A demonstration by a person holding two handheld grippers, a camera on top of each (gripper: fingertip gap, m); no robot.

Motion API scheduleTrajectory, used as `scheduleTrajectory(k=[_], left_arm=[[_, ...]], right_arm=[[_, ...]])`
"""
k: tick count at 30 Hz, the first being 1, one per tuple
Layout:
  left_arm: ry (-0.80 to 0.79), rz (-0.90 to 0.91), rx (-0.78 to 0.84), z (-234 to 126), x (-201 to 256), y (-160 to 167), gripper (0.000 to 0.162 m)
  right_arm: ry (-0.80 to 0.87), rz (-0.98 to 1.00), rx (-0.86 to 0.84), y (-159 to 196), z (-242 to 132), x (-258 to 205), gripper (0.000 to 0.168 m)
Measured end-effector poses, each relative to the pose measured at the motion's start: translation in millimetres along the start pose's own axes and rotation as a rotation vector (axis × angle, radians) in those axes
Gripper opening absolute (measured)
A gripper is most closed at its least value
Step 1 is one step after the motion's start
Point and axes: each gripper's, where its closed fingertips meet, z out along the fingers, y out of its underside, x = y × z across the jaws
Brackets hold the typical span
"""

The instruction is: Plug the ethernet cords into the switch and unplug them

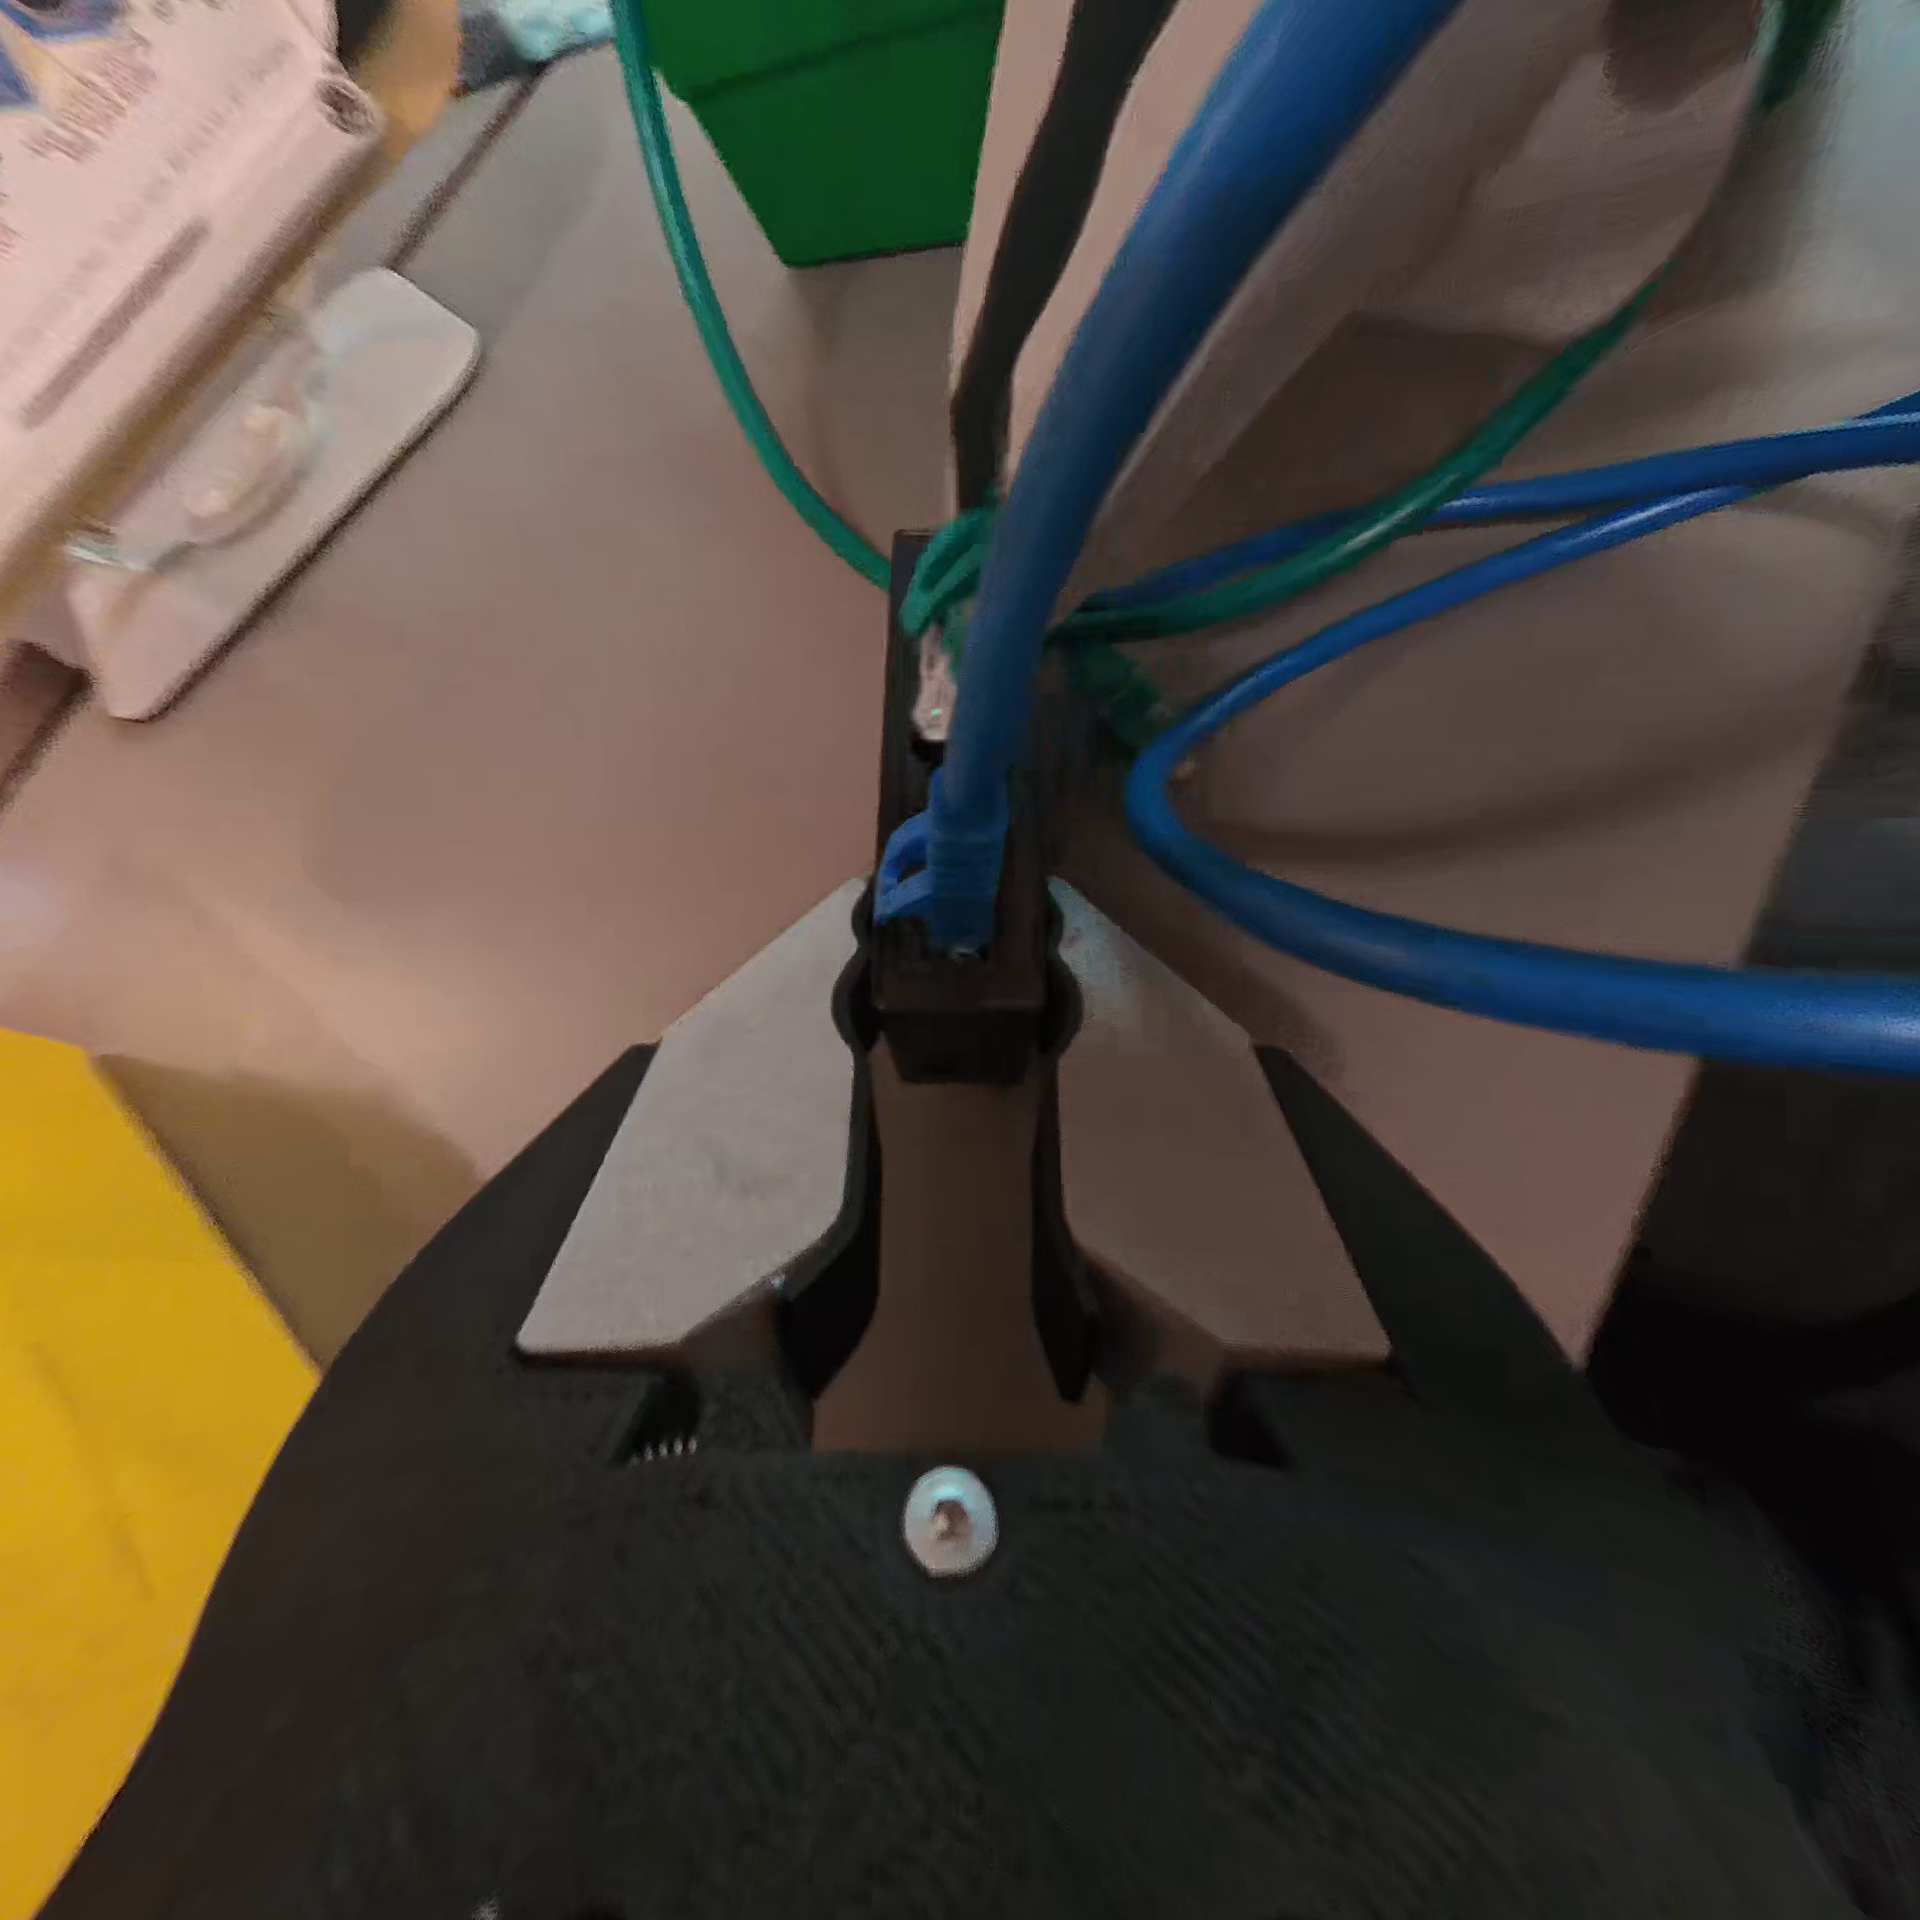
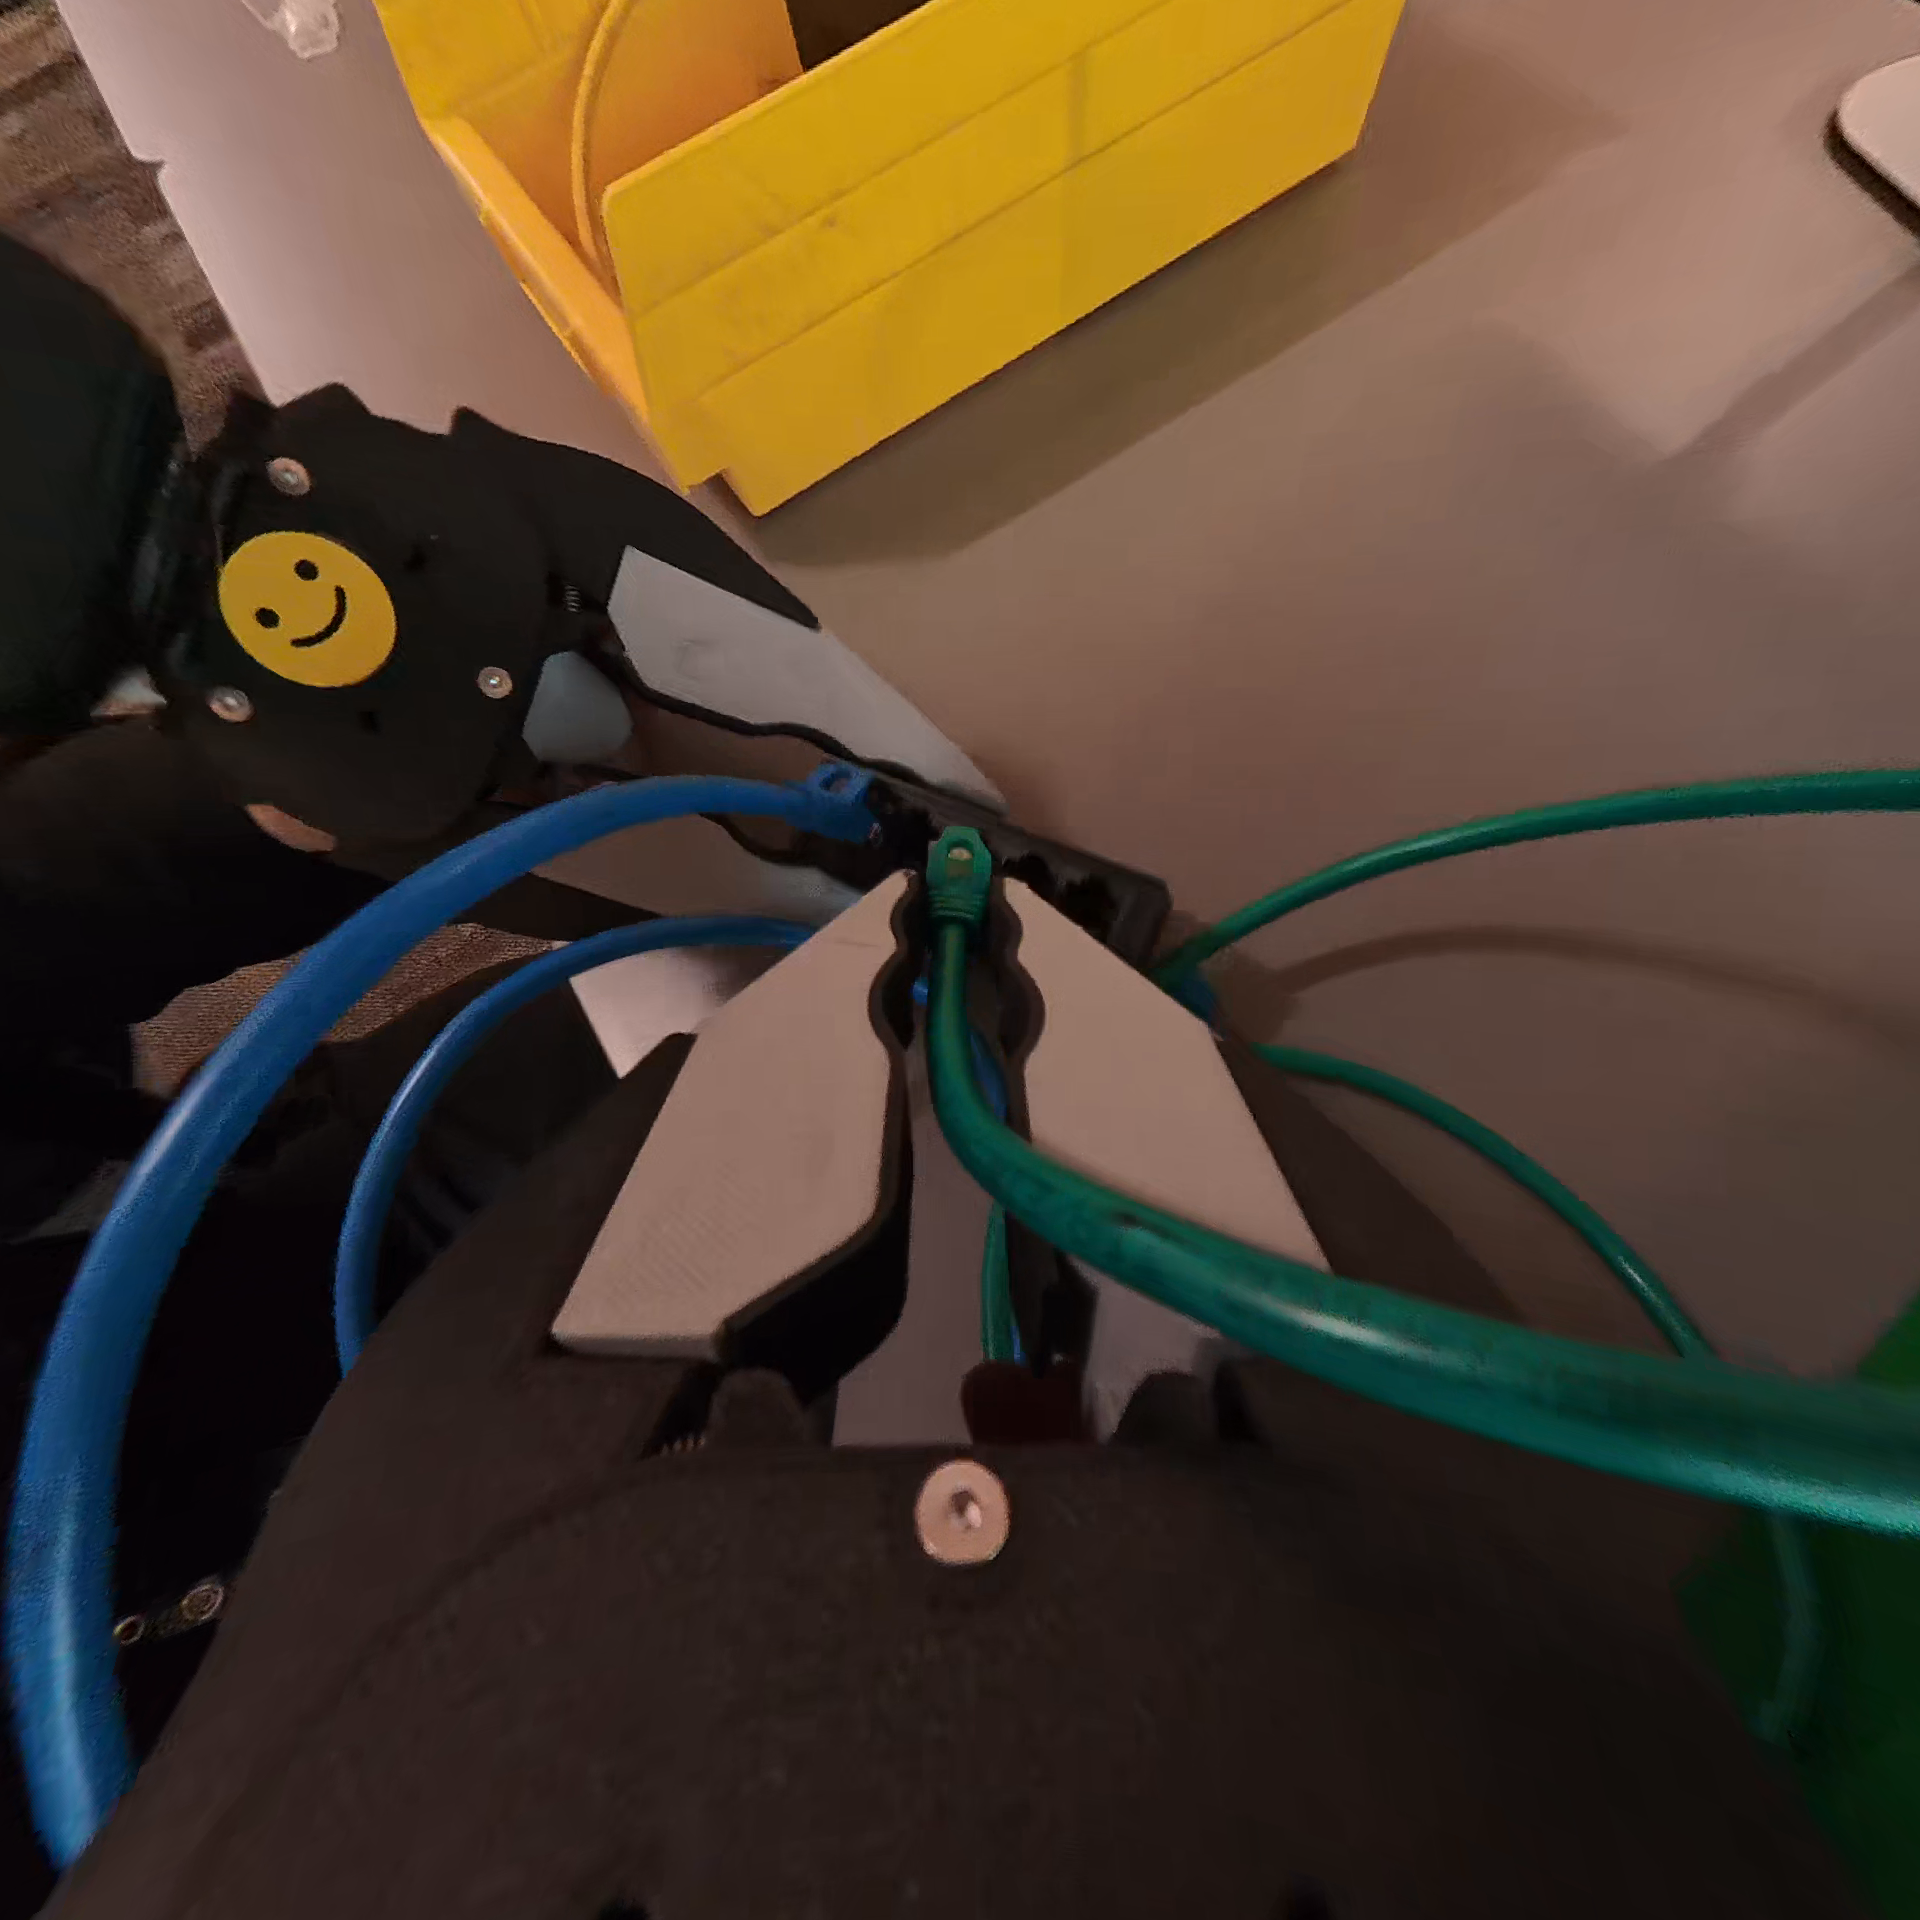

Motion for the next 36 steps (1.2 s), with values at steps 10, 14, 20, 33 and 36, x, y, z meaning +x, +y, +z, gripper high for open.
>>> scheduleTrajectory(k=[10, 14, 20, 33, 36], left_arm=[[-0.19, 0.123, 0.103, -6, -10, -18, 0.024], [-0.182, 0.168, 0.061, -1, -5, -13, 0.025], [-0.193, 0.187, 0.049, -1, -4, -12, 0.024], [-0.177, 0.166, 0.067, -4, -4, -13, 0.024], [-0.174, 0.138, 0.115, -9, -5, -19, 0.024]], right_arm=[[0.107, -0.016, 0.121, -2, -19, -5, 0.009], [0.126, -0.001, 0.087, 5, -11, -2, 0.009], [0.112, 0.026, 0.01, 6, -5, 2, 0.009], [0.125, 0.04, -0.246, 5, 7, 3, 0.01], [0.076, 0.064, -0.262, 0, 4, 2, 0.009]])
